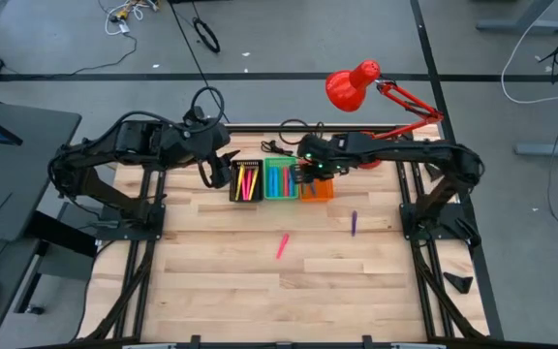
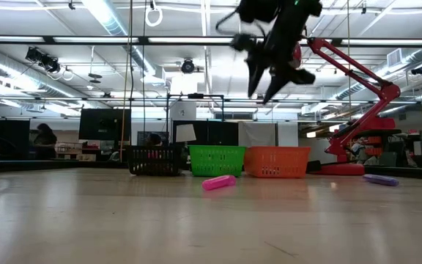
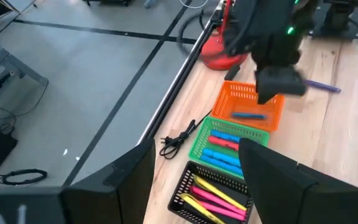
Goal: Pick & Place Markers
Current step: Put the small pink pen into the orange bin
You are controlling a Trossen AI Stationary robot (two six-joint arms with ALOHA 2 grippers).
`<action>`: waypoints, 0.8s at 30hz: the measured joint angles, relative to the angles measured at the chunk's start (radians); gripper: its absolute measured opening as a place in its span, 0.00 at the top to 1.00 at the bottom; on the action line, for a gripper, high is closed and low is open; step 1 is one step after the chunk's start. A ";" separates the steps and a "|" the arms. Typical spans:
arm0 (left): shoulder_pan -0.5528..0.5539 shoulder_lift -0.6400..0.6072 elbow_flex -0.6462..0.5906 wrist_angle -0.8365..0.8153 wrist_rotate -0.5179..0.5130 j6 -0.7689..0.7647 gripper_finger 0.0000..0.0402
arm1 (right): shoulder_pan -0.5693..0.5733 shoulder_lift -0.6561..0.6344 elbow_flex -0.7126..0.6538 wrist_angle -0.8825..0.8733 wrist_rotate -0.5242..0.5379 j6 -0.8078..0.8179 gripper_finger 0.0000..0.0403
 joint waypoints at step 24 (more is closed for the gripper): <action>-0.005 0.035 0.000 0.019 0.294 -0.345 0.41 | 0.251 -0.363 0.000 0.564 0.013 -0.705 0.60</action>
